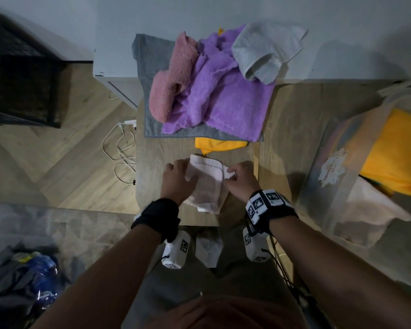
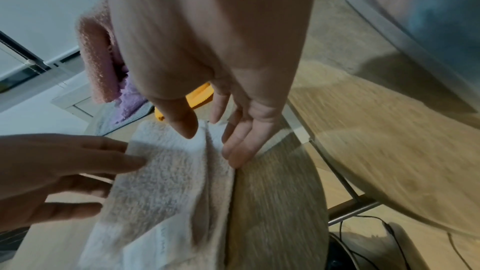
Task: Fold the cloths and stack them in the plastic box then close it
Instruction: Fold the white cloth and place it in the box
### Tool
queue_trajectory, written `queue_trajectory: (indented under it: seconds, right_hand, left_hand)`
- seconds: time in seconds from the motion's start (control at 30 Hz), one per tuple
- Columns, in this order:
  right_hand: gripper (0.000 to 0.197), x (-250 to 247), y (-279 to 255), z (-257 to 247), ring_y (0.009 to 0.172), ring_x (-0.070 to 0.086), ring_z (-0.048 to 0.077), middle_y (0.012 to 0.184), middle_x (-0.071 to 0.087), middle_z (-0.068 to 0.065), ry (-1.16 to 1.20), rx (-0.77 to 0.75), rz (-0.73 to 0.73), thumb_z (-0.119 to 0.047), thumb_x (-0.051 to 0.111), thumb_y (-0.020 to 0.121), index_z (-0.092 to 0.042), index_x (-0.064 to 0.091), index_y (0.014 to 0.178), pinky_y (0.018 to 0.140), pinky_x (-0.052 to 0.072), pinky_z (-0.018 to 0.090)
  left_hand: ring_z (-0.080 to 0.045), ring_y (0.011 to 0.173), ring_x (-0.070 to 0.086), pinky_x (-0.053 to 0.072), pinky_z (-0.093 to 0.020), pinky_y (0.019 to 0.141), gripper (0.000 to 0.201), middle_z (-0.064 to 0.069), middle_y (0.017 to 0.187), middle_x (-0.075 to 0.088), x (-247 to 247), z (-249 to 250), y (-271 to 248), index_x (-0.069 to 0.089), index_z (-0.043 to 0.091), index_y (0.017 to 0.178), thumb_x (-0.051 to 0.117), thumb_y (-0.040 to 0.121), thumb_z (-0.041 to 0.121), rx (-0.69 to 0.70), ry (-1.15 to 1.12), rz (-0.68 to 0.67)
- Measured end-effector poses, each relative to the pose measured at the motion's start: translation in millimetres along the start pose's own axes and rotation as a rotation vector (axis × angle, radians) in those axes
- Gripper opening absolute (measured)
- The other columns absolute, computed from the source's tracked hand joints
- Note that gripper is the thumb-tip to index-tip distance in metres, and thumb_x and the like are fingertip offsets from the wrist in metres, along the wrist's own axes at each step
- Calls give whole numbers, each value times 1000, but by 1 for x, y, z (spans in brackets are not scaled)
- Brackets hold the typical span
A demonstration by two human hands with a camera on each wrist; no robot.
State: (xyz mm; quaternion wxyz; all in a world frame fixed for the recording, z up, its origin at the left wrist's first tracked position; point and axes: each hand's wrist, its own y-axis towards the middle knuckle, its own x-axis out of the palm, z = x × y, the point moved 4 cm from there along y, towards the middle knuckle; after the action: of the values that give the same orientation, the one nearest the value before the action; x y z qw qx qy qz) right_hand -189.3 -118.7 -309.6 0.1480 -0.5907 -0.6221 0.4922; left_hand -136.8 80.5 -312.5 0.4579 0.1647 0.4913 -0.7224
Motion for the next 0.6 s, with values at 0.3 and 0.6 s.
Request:
queue_trajectory:
  seconds: [0.3,0.6]
  right_hand:
    - [62,20,3,-7,97,62,16,105,58,-3,-26,-7,89,-41,82,61,-25,54,113,91,52,34]
    - [50,17,-7,-2,93,58,26,97,52,2,5,61,35,-10,66,80,-17,34,119,66,47,32]
  left_hand:
    - [-32,106,56,49,-43,86,70,-14,114,58,3,5,0,43,7,126,66,66,37,-72,-221,-83]
    - [-30,112,44,43,-41,100,71,-4,110,46,-1,8,4,38,32,145,66,83,12,196,-72,-169]
